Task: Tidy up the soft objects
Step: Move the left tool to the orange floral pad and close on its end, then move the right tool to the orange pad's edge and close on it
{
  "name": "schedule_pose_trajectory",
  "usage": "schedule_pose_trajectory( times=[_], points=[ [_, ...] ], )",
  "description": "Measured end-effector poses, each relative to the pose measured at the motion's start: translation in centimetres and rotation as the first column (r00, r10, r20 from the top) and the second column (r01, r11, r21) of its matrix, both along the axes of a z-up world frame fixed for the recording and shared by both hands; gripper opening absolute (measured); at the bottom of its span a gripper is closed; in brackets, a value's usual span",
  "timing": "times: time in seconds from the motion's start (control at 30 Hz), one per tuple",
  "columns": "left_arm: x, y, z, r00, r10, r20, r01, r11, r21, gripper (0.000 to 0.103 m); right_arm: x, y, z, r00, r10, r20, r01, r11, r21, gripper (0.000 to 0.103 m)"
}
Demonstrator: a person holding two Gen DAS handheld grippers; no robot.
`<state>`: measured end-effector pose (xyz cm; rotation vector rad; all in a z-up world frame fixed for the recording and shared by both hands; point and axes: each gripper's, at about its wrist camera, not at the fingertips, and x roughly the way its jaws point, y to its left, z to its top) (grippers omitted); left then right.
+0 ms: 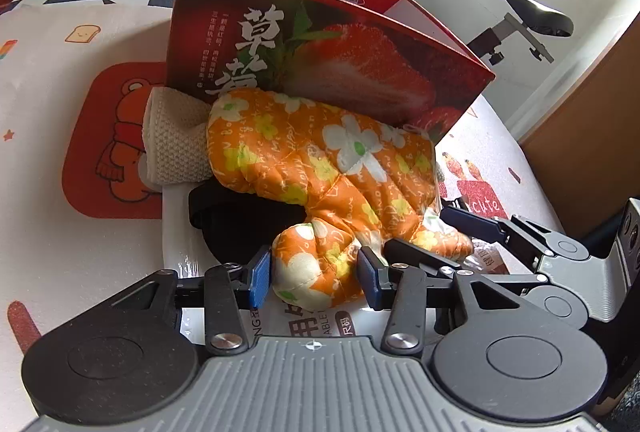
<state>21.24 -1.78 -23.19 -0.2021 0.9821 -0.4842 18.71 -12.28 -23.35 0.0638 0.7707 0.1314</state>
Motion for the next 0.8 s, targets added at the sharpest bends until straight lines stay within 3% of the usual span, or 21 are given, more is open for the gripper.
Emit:
schedule_pose_trajectory(
  times=[0.53, 0.8],
  points=[
    [0.0, 0.1, -1.0, 1.000, -0.013, -0.002, 0.013, 1.000, 0.005, 0.047, 0.5, -0.3, 0.3, 1.000, 0.018, -0.016, -0.018, 1.000, 0.022, 0.078],
    [0.0, -0.2, -1.1, 1.000, -0.022, 0.004, 0.021, 1.000, 0.022, 0.047, 1.2, -2.9, 0.9, 0.998, -0.052, -0.035, 0.055, 0.992, 0.116, 0.076]
  ],
)
